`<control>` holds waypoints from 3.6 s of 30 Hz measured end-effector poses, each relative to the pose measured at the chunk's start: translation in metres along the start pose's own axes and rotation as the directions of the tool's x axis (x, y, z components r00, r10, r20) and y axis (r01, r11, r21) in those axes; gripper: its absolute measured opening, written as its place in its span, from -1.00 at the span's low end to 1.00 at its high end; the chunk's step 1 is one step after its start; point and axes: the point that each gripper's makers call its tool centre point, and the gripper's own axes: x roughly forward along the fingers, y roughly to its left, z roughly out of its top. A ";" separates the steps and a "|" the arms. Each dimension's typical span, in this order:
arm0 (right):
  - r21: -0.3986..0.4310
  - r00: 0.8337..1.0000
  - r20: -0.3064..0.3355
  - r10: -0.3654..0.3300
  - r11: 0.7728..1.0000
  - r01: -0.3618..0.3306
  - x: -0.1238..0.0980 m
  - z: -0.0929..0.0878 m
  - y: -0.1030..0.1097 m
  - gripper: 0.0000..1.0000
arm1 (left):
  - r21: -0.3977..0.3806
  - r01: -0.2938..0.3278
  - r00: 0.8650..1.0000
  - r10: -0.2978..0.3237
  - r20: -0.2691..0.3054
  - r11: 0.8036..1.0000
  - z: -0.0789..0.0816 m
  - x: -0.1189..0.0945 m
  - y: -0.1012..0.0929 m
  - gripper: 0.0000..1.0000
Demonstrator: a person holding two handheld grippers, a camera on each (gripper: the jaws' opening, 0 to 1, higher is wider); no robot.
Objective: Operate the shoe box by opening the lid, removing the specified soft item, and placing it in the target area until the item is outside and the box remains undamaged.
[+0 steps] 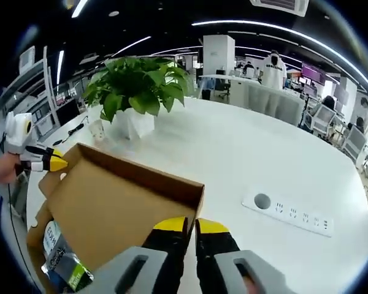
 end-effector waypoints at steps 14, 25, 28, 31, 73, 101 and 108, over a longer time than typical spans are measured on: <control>0.019 1.000 -0.026 0.005 1.000 -0.005 0.010 -0.008 -0.001 -1.00 | -0.021 -0.001 0.999 0.000 -0.049 1.000 -0.010 0.007 -0.002 -0.90; 0.020 0.999 -0.049 0.015 1.000 -0.014 0.016 -0.015 -0.003 -0.99 | -0.025 -0.013 0.996 0.010 -0.090 1.000 -0.017 0.017 -0.002 -0.89; 0.006 0.998 -0.058 0.017 1.000 -0.016 0.019 -0.019 -0.003 -0.99 | -0.024 -0.011 0.995 0.009 -0.100 1.000 -0.018 0.018 -0.002 -0.89; 0.006 0.998 -0.063 0.021 1.000 -0.021 0.020 -0.020 -0.003 -0.99 | -0.023 -0.006 0.994 0.003 -0.110 1.000 -0.020 0.019 -0.003 -0.89; 0.008 0.996 -0.089 0.003 1.000 -0.003 -0.001 -0.033 0.000 -0.86 | 0.031 -0.039 0.995 0.042 -0.088 0.999 -0.014 -0.001 0.003 -0.81; 0.062 0.999 0.048 0.017 0.998 -0.020 -0.088 -0.032 0.033 -0.40 | 0.040 0.042 0.998 -0.043 0.040 0.998 0.000 -0.068 -0.057 -0.49; 0.111 0.995 0.094 0.030 0.993 -0.041 -0.109 -0.040 0.039 -0.28 | 0.024 0.067 0.995 -0.069 0.073 0.997 -0.003 -0.083 -0.073 -0.35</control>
